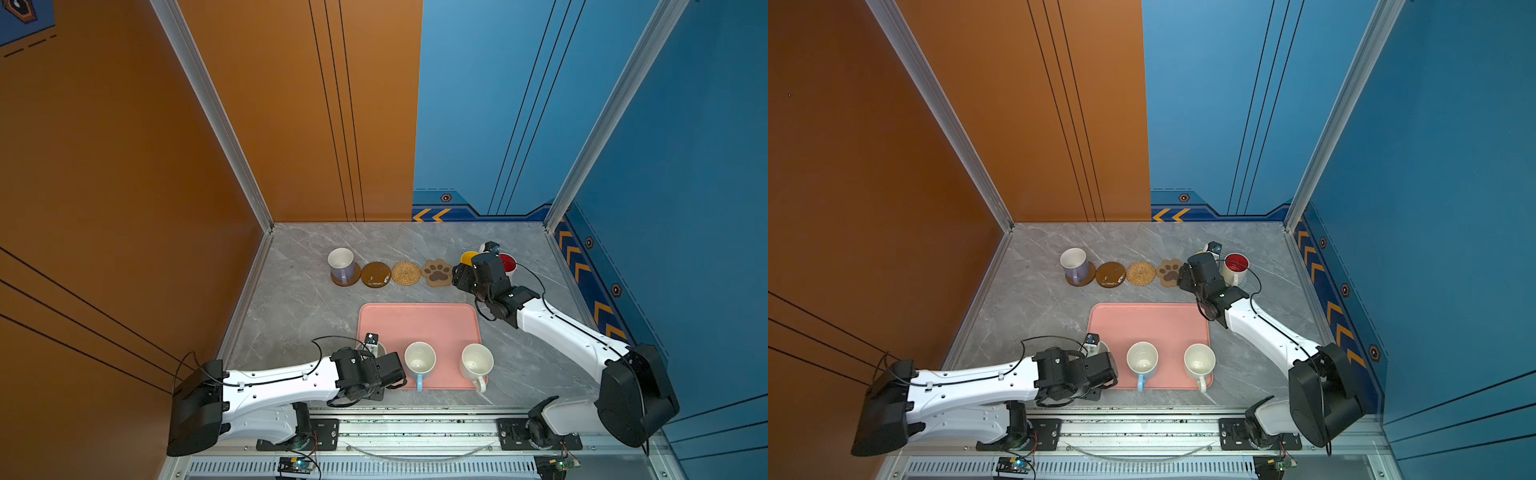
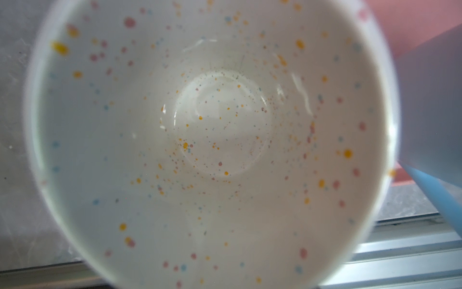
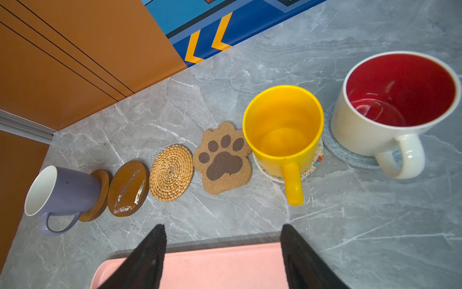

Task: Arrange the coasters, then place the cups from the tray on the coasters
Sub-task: 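Close the left gripper on the speckled white mug rim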

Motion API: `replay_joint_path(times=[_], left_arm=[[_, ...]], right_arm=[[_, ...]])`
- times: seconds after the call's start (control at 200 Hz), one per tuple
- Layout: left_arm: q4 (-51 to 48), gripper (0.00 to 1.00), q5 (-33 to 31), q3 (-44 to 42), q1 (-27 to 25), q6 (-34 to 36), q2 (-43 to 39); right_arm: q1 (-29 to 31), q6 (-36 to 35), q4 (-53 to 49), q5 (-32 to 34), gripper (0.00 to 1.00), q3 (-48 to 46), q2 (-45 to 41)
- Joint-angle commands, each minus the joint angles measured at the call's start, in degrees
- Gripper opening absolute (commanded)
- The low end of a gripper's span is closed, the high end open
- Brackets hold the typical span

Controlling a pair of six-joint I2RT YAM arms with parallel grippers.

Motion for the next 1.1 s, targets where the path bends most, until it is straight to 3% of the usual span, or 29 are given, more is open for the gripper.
replay_joint_path(times=[0.0, 0.205, 0.686, 1.096], left_arm=[[0.44, 0.48, -0.93, -1.01, 0.92, -0.33, 0.66], [1.33, 0.43, -0.69, -1.38, 1.35, -0.12, 1.33], [1.71, 0.00, 0.29, -1.83, 1.80, 0.09, 2.45], [1.82, 0.00, -1.04, -1.13, 1.82, -0.22, 0.39]], right_arm=[[-0.37, 0.63, 1.24, -0.59, 0.71, -0.67, 0.22], [-0.55, 0.78, 1.24, -0.72, 0.71, -0.67, 0.51], [-0.92, 1.02, 1.62, -2.02, 0.71, -0.76, 0.58], [-1.42, 1.03, 1.69, -2.37, 0.71, -1.24, 0.21]])
